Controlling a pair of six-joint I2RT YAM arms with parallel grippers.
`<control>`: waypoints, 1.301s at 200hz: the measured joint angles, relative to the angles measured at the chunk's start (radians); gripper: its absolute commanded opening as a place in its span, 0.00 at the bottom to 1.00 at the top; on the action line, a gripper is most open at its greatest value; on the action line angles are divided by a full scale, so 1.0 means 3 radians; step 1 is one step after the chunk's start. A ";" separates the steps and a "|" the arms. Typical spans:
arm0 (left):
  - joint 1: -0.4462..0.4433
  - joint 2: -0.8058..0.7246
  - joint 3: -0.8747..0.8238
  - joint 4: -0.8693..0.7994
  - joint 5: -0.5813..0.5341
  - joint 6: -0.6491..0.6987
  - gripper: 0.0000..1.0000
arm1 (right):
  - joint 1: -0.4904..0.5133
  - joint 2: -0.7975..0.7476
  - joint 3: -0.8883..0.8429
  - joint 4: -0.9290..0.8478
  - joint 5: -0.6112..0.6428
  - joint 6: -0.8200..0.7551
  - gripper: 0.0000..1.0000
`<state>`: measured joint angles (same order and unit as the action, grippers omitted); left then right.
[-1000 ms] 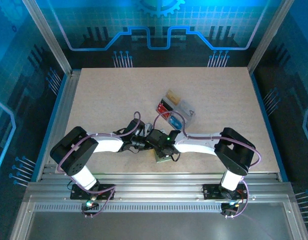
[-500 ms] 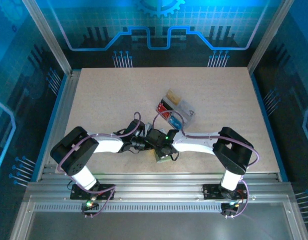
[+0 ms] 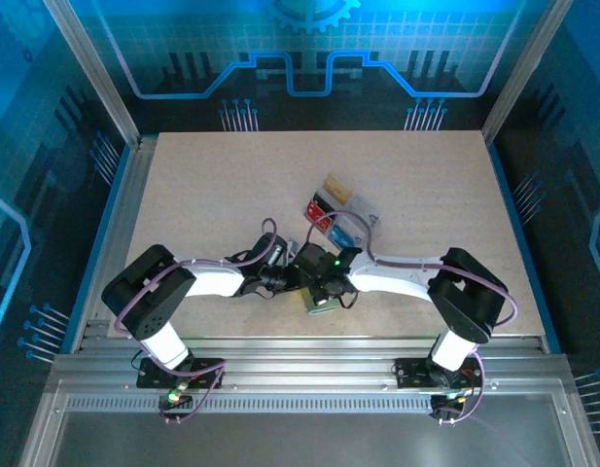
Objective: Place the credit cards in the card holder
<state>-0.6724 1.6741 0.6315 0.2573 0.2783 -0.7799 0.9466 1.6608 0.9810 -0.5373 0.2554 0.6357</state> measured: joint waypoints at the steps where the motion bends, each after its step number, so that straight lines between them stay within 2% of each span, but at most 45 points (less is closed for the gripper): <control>1: -0.0001 0.0000 -0.0001 0.0001 -0.0003 -0.0004 0.15 | -0.0006 -0.0006 -0.0005 0.0006 -0.0006 0.0000 0.00; 97: -0.0192 0.0080 0.0134 -0.0028 -0.0375 -0.0114 0.12 | -0.0671 -0.0542 -0.0664 0.0664 -0.0968 -0.0036 0.00; 127: -0.0207 0.0081 0.0134 -0.0031 -0.0401 -0.0114 0.11 | -0.0763 -0.0685 -0.0827 0.0773 -0.1063 0.0004 0.00; 186: -0.0244 0.0083 0.0159 -0.0078 -0.0478 -0.0114 0.11 | -0.0954 -0.0941 -0.1088 0.0661 -0.0959 0.0088 0.00; 206: -0.0253 0.0083 0.0160 -0.0080 -0.0497 -0.0114 0.11 | -0.0832 -0.0941 -0.1061 0.0596 -0.0827 0.0058 0.26; 216: -0.0257 0.0083 0.0160 -0.0080 -0.0506 -0.0114 0.11 | -0.0694 -0.0942 -0.1016 0.0546 -0.0740 0.0046 0.34; 238: -0.0258 0.0081 0.0160 -0.0080 -0.0510 -0.0116 0.11 | -0.0407 -0.0942 -0.0893 0.0514 -0.0586 -0.0048 0.42; 260: -0.0263 0.0080 0.0160 -0.0081 -0.0519 -0.0114 0.11 | -0.0291 -0.0912 -0.0773 0.0506 -0.0454 -0.0114 0.45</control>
<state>-0.7513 1.6981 0.6796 0.2329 0.1226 -0.8143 0.8593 1.3872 0.7490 -0.3855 0.1192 0.6014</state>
